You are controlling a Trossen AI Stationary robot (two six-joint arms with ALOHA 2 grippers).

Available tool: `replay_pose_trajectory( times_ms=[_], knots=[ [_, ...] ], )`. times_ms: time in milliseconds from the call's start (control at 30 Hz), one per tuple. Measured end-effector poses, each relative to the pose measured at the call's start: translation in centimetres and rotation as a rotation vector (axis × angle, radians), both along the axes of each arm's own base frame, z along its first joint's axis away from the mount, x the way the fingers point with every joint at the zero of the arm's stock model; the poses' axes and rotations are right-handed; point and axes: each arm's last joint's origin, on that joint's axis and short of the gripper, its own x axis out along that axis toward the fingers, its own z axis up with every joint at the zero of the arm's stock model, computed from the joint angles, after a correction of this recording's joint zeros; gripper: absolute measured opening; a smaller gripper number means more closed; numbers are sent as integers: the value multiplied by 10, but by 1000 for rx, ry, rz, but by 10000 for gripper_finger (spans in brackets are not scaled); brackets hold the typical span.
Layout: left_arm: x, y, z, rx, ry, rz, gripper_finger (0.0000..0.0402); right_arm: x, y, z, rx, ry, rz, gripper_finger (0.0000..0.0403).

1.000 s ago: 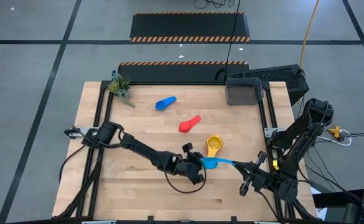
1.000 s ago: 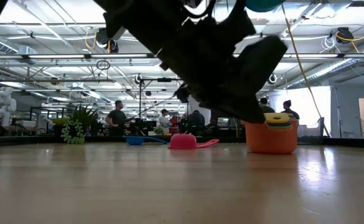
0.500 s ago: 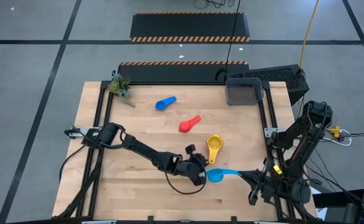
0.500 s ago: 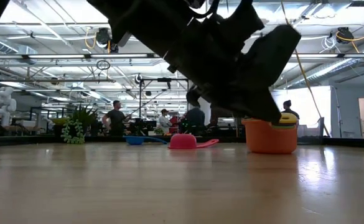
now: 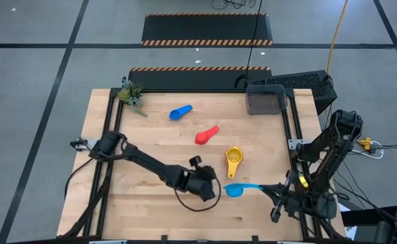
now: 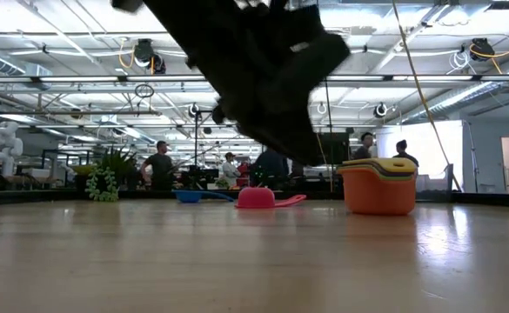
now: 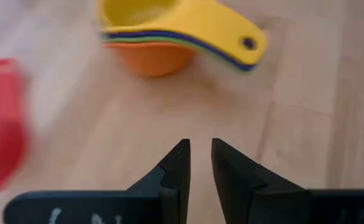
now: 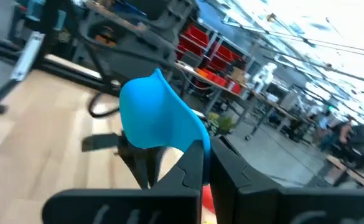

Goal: Nest measuring cups in basket
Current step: Stack the light blue measuring cup on top of the yellow measuring cup

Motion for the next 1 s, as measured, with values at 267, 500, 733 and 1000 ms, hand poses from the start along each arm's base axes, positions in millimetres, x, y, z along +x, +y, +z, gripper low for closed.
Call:
replay_pose_trajectory(
  times_ms=[267,500,733,1000],
  knots=[
    [-49,-4,61,154,8,136,69,18,-32,34,5,-2,-125,0],
    [-91,10,112,240,-160,210,69,51,-80,58,59,-56,-325,0],
    [-120,41,150,222,-264,261,69,121,-101,80,-95,-15,-223,0],
    [-141,57,177,206,-343,280,69,171,-119,58,-121,384,-334,0]
  ],
)
